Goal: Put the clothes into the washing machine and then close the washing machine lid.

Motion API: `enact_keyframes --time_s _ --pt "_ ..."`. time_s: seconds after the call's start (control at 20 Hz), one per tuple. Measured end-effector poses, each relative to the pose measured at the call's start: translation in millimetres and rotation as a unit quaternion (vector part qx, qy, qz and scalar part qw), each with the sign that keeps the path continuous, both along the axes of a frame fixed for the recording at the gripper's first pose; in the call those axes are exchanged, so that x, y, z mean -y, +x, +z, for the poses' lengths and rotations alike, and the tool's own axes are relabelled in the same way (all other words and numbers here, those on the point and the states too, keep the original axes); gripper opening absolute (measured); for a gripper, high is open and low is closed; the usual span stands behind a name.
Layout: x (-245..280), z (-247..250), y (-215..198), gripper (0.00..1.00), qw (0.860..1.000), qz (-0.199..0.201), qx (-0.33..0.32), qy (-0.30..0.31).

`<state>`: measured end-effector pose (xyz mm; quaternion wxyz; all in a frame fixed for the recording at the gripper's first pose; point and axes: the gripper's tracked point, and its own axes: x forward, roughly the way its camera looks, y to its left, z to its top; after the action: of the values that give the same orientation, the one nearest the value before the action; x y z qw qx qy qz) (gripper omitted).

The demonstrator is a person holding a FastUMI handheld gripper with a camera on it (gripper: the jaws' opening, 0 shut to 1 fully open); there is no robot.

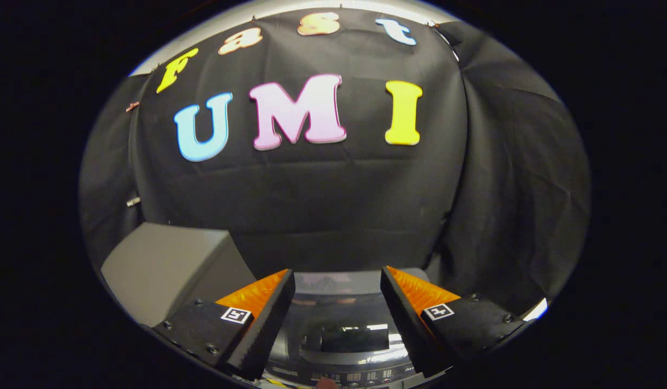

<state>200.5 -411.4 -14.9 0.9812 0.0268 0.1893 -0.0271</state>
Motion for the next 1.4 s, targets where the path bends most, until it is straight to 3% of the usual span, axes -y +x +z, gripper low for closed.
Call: enact_keyframes --time_s 0.25,0.5,0.95,1.4 --pt "-18 98 -7 0.99 0.994 0.026 0.101 -0.007" --pt "-39 185 -26 0.99 0.979 0.048 0.200 -0.012" --pt "-43 231 -47 0.99 0.962 0.046 0.268 -0.017" --pt "-41 232 -43 0.98 0.961 0.038 0.272 -0.018"
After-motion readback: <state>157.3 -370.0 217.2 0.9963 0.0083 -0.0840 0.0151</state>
